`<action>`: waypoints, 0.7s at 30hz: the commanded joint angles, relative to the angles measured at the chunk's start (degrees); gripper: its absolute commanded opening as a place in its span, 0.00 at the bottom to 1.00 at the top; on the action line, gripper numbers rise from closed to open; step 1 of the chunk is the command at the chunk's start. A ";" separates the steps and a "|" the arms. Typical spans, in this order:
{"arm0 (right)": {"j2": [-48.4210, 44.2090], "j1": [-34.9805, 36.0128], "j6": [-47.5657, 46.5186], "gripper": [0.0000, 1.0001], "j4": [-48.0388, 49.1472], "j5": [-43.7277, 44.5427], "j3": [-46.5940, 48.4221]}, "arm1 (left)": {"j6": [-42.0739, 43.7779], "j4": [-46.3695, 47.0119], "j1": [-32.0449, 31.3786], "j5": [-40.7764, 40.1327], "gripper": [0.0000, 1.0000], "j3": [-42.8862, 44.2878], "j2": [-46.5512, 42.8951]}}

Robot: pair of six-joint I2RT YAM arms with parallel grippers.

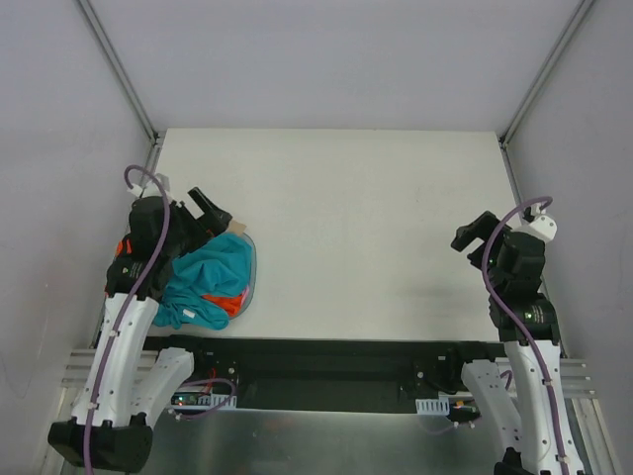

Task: Fold and stack the t-shirts
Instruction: Grab crumpled tshirt from bin with the left arm

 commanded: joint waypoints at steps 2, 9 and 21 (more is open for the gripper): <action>-3.40 -0.28 -4.36 0.97 4.34 -9.94 -0.17 | 1.49 -0.93 -11.47 -6.42 0.99 3.05 5.13; 1.87 0.07 -7.89 0.97 -0.23 -16.52 2.20 | -1.04 -12.25 -20.98 -19.37 0.99 7.54 12.60; 1.35 0.07 -5.26 0.97 0.30 -10.40 0.79 | -5.53 -19.39 -21.16 -23.45 0.99 1.65 16.73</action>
